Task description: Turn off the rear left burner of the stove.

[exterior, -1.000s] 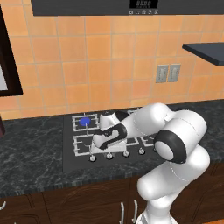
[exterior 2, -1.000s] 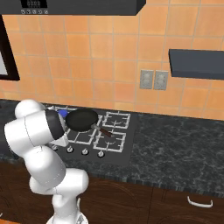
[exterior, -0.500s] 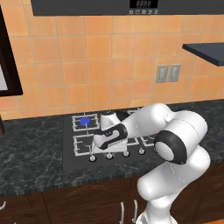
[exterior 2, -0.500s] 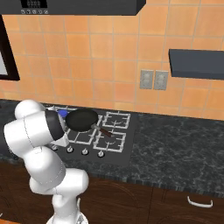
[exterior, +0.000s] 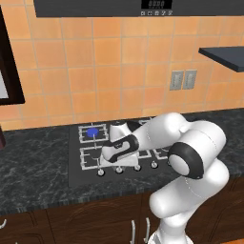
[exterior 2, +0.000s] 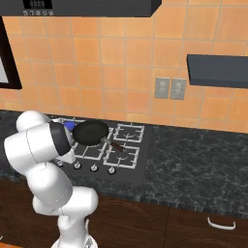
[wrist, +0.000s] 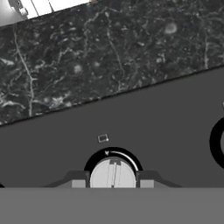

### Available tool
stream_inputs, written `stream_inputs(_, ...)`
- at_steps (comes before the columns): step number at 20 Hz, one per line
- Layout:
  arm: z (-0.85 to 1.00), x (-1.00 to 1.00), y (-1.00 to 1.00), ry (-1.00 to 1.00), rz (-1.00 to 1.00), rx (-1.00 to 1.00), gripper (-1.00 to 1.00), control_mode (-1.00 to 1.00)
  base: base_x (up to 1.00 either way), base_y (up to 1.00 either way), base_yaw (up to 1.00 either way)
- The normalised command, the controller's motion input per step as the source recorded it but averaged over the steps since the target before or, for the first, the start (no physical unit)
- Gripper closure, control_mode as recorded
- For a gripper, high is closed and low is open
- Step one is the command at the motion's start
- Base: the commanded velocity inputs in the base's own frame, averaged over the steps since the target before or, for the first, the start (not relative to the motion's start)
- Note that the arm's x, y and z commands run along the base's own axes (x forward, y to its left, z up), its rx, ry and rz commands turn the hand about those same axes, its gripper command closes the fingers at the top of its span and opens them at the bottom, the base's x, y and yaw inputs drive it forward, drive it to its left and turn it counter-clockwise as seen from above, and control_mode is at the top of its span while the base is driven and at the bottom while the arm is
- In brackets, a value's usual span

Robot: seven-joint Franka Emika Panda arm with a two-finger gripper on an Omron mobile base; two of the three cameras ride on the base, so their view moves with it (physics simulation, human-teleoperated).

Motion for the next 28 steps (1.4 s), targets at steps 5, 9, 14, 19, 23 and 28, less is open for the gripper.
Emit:
stream_inputs(5, -0.02, -0.12, -0.01, 0.00, -0.24, 0.02, 1.00, -1.00, 0.00, 0.00, 0.00)
stream_inputs(9, -0.04, -0.14, 0.00, 0.00, -0.28, 0.00, 1.00, -1.00, 0.00, 0.00, 0.00)
stream_inputs(14, -0.12, -0.14, 0.00, 0.00, -0.29, 0.00, 1.00, -1.00, 0.00, 0.00, 0.00)
stream_inputs(19, -0.14, -0.10, 0.00, 0.00, -0.30, 0.00, 1.00, -1.00, 0.00, 0.00, 0.00)
stream_inputs(23, -0.11, -0.07, 0.00, 0.00, -0.29, 0.00, 1.00, -1.00, 0.00, 0.00, 0.00)
stream_inputs(28, -0.10, -0.16, 0.00, -0.01, -0.29, 0.00, 1.00, -1.00, 0.00, 0.00, 0.00)
